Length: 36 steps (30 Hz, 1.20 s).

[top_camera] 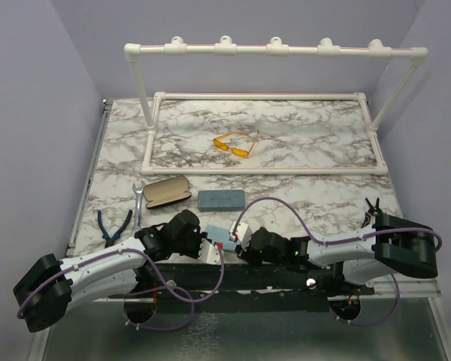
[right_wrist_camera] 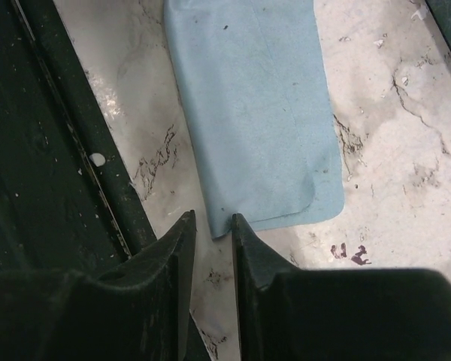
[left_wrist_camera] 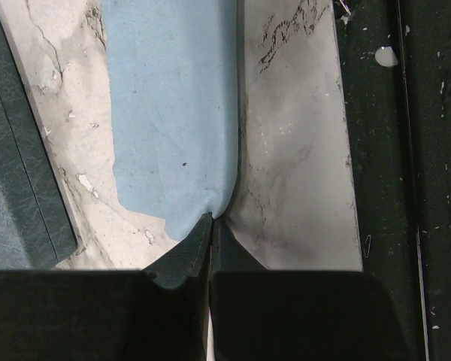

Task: Organize the sunglasses
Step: Pick up the glasses cleaning cloth from the center of the board.

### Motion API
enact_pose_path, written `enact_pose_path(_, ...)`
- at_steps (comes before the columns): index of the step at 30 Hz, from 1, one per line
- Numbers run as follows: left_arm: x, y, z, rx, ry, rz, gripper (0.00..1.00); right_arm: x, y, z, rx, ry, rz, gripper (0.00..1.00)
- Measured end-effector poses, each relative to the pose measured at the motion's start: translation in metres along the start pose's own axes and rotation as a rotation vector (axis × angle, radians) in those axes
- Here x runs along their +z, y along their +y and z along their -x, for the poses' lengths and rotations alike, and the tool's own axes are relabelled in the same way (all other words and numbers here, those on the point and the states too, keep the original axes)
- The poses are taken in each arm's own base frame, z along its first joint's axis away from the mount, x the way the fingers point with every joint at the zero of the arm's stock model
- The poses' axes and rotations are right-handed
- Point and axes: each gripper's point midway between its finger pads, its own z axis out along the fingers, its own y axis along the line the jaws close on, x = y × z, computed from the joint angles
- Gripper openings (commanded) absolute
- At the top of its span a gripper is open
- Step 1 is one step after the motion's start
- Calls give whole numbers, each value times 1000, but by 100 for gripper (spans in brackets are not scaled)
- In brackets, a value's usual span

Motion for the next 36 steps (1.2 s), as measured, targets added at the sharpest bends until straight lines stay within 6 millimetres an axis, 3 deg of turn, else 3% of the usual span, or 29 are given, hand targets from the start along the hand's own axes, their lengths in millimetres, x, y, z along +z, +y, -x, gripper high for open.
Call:
enact_pose_path(9,0,2,2,-11,-5,7,0,3,-7,2,49,-8,-20,1)
enact_pose_path(20,-7,17,12,-100,-12,51,0,2,-10,6,5,14,-24,0)
enact_pose_path(25,-20,40,11,-213,40,157,0,-4,-23,32,9,-48,-47,0)
enact_pose_path(36,-76,84,-3,-375,131,431,0,-3,-54,126,-48,-242,-71,1)
